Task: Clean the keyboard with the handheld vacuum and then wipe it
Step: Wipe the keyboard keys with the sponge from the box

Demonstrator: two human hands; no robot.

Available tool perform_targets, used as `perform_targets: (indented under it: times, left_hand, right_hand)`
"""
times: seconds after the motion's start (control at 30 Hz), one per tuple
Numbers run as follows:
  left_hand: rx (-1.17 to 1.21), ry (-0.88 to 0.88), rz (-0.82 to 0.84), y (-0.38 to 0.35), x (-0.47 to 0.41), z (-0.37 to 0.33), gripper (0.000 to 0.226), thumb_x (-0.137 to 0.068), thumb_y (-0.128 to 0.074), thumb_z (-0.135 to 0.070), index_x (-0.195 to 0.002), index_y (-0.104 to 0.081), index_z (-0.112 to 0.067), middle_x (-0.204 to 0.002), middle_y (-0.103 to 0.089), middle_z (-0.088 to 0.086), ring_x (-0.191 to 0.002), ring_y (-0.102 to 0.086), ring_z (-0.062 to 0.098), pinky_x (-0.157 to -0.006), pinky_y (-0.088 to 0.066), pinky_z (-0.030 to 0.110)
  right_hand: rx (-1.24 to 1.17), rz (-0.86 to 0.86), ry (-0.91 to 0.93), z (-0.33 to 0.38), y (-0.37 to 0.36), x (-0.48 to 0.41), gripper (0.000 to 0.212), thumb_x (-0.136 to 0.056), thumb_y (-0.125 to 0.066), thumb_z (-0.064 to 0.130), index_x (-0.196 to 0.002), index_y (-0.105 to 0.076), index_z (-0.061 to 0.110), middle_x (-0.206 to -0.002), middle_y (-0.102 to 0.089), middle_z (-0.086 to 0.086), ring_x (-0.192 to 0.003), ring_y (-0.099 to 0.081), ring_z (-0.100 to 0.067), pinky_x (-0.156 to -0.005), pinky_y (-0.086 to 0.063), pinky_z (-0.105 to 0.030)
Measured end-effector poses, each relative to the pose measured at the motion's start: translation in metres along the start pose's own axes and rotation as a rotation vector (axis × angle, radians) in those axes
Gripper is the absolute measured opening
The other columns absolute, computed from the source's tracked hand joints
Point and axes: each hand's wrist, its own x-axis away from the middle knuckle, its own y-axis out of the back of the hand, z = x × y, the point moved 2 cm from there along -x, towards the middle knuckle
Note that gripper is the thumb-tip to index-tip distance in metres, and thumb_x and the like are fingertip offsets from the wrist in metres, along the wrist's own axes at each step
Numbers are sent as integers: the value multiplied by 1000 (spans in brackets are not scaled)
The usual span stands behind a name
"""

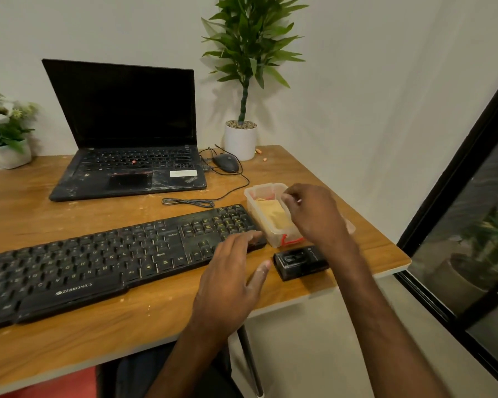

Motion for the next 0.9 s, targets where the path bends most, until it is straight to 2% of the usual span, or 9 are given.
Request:
perform_targets:
  times: [0.13, 0.2, 0.3, 0.4, 0.47, 0.57, 0.63, 0.73, 0.9]
  left_hand:
    - [-194, -124, -57, 17, 4, 9, 53, -97, -53, -50, -144, -39, -31, -141, -42, -10, -128, -37, 4, -105, -44, 34]
    - [-319, -98, 30, 27, 0, 19, 71, -92, -50, -66, -150, -29, -31, -154, -27, -6, -141, -25, 10, -118, -30, 40]
    - [-450, 0, 172, 49, -16, 37, 101, -80, -34, -90, -157, -11, -29, -165, -3, -2, -151, -4, 18, -121, -5, 42]
    - [-521, 57, 193, 65, -38, 53, 113, -74, -14, -96, -158, -9, -22, -166, -7, 6, -152, -7, 22, -124, -9, 53]
    - [-579, 124, 298, 67, -54, 62, 126, -63, -6, -101, -159, -3, -19, -167, -6, 10, -154, -5, 26, -123, -9, 59]
    - [-646, 237, 595, 60, -72, 68, 139, -55, -30, -105, -156, 19, -24, -167, 9, 14, -154, 3, 32, -120, 1, 65]
    - [-678, 273, 720, 56, -78, 70, 144, -55, -49, -98, -152, 29, -26, -166, 13, 14, -154, 7, 35, -117, 5, 68]
    - [-687, 258, 708, 56, -80, 72, 146, -56, -55, -96, -153, 28, -25, -167, 6, 12, -154, 1, 34, -116, 4, 70]
    - [-658, 216, 721, 70, -57, 74, 154, -47, -60, -96, -151, 31, -30, -168, 5, 8, -154, 1, 30, -115, 7, 71]
  right_hand:
    - [224, 471, -48, -1, -39, -37, 48, -90, -64, 23, -135, -53, 11, -127, -61, -11, -113, -58, -28, -87, -46, -33]
    - [291, 573, -32, -2, -51, -41, 53, -91, -60, 18, -141, -44, 11, -132, -58, -13, -116, -56, -29, -89, -47, -36]
    - [275, 507, -40, -4, -57, -46, 60, -90, -60, 15, -144, -35, 7, -133, -57, -15, -119, -55, -31, -92, -48, -39]
    - [140, 444, -59, -9, -63, -48, 66, -81, -70, 11, -141, -43, 8, -132, -56, -15, -117, -55, -31, -96, -50, -40]
    - [38, 425, -68, -12, -64, -46, 67, -75, -76, 11, -136, -49, 14, -134, -50, -11, -118, -52, -29, -99, -48, -42]
    - [-1, 457, -40, -13, -60, -43, 61, -79, -77, 14, -132, -49, 24, -135, -41, -9, -117, -47, -26, -100, -45, -39]
    - [-46, 451, -20, -12, -58, -42, 49, -83, -73, 16, -126, -51, 25, -124, -54, -8, -103, -54, -22, -87, -48, -33]
    - [-155, 366, -29, -10, -55, -40, 32, -90, -67, 22, -119, -55, 27, -101, -64, -3, -81, -59, -12, -72, -49, -29]
    - [-203, 314, -75, -11, -56, -39, 54, -83, -76, 20, -130, -49, 25, -96, -60, 3, -87, -60, -15, -78, -51, -30]
